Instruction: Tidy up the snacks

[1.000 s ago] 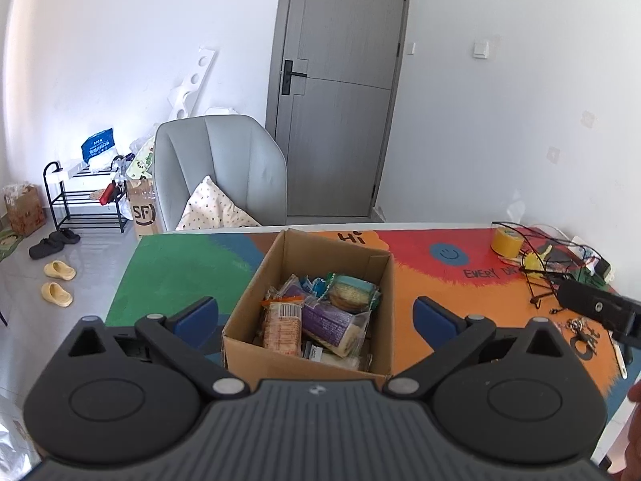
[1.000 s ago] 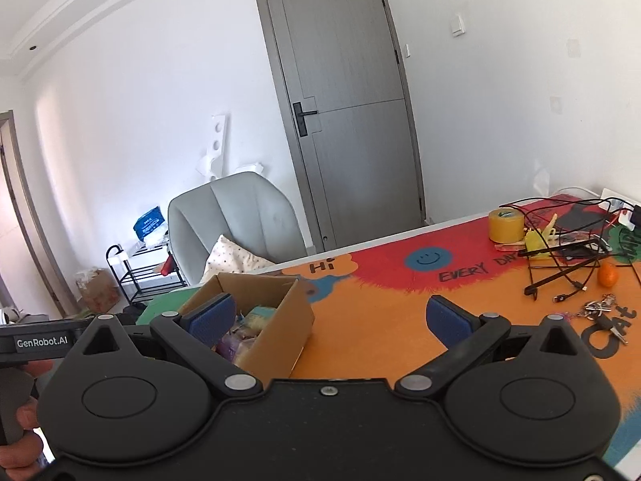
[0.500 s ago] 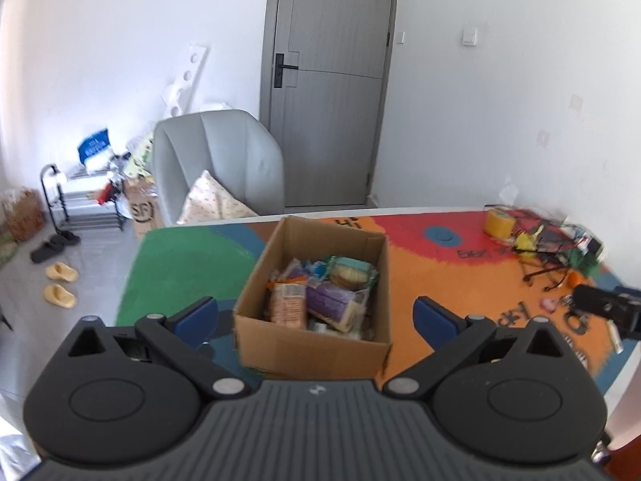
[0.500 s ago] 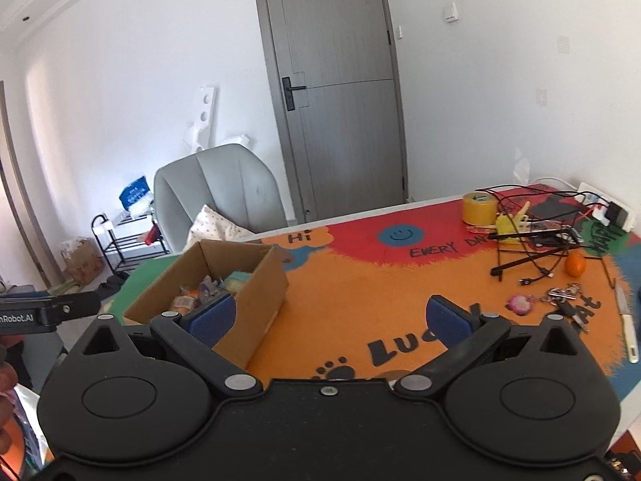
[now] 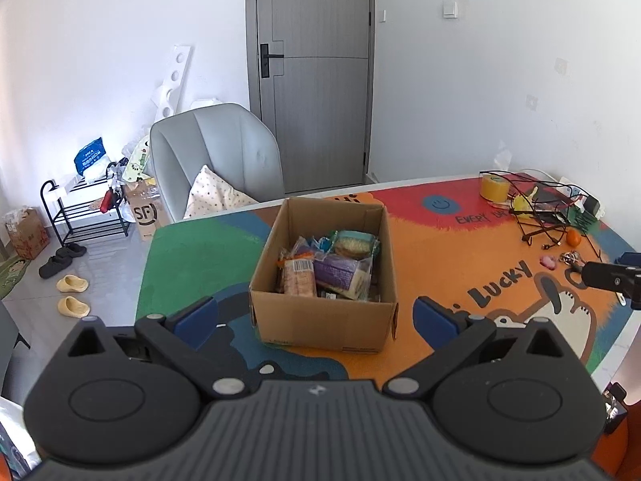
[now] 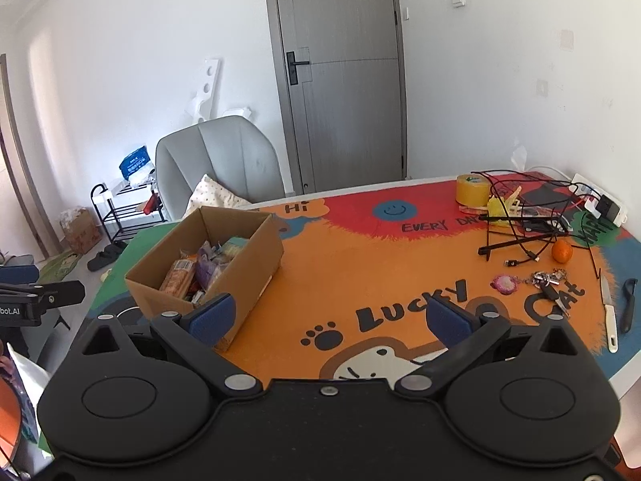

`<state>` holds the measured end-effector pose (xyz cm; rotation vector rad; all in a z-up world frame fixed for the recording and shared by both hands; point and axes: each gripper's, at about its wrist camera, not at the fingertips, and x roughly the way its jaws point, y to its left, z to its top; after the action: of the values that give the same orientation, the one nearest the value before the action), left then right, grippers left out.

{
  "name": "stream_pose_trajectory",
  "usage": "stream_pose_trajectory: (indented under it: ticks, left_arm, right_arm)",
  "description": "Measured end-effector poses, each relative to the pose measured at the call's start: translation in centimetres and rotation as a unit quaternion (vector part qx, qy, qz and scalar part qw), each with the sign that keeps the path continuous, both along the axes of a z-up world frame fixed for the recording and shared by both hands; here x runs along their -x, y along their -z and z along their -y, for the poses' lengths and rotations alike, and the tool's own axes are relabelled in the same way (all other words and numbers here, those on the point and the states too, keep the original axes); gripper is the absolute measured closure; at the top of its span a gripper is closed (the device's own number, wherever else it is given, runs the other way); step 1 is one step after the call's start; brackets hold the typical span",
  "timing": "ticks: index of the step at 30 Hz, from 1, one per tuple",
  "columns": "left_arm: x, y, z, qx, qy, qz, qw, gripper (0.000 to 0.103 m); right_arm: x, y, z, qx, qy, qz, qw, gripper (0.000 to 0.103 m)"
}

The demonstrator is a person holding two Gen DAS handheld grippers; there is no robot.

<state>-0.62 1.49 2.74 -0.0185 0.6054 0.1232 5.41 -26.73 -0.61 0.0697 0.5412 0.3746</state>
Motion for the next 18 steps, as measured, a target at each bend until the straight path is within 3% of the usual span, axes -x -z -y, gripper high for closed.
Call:
stream_pose_trajectory:
  ticks: [18]
  left_arm:
    - [0.34,-0.22,-0.38,0.010,0.000,0.005,0.9999,0.000]
  right_arm:
    - [0.29,-0.28,0.27,0.000,-0.004,0.001,1.000,0.000]
